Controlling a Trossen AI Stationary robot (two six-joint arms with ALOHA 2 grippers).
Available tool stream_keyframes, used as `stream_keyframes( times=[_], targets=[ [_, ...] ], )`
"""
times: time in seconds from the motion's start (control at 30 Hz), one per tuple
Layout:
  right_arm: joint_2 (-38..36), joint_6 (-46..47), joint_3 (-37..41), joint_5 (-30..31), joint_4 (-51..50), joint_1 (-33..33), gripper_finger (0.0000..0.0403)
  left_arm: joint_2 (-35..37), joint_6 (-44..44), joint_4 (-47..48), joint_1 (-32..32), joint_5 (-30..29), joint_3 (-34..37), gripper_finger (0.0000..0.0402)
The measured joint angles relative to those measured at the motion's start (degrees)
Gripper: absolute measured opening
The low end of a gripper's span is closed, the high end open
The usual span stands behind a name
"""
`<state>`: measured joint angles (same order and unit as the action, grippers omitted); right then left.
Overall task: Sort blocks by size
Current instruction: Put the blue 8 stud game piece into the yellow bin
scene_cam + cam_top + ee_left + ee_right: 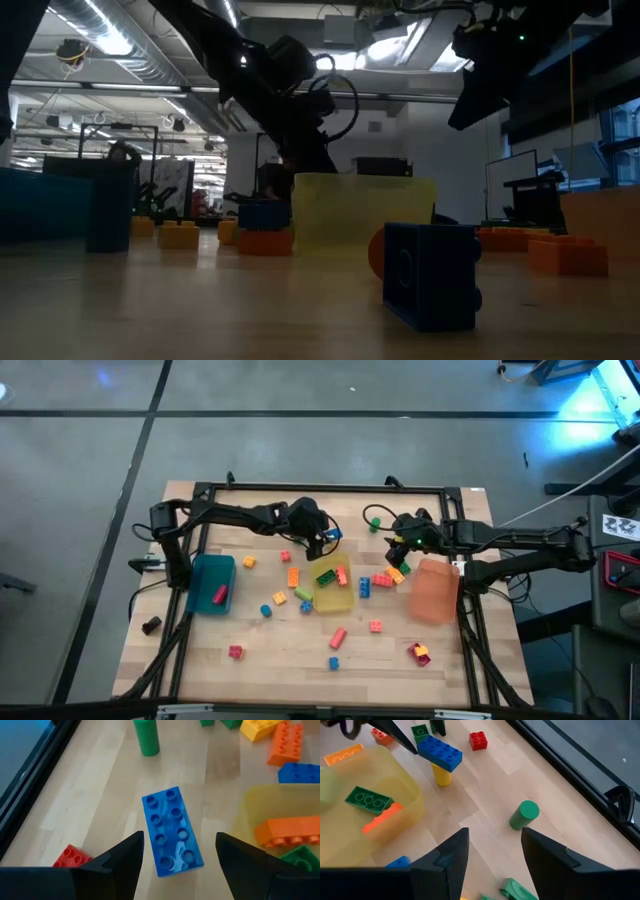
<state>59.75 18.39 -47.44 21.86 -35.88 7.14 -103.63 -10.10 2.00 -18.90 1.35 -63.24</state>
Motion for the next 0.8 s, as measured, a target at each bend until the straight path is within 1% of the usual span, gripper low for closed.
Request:
stream_keyframes(
  times=[0.33,0.8],
  targets=[
    [0.02,-0.04,0.0,-0.04,-0.11,0.01,0.0184,-1.22,-2.12,-1.59,0.0,-0.56,0.0,0.0232],
    [0.02,-0.24,0.0,-0.5,-0.14,0.0,0.0184,-1.6,-0.59,-1.42,-1.99,-0.38,0.0,0.0232]
  ],
)
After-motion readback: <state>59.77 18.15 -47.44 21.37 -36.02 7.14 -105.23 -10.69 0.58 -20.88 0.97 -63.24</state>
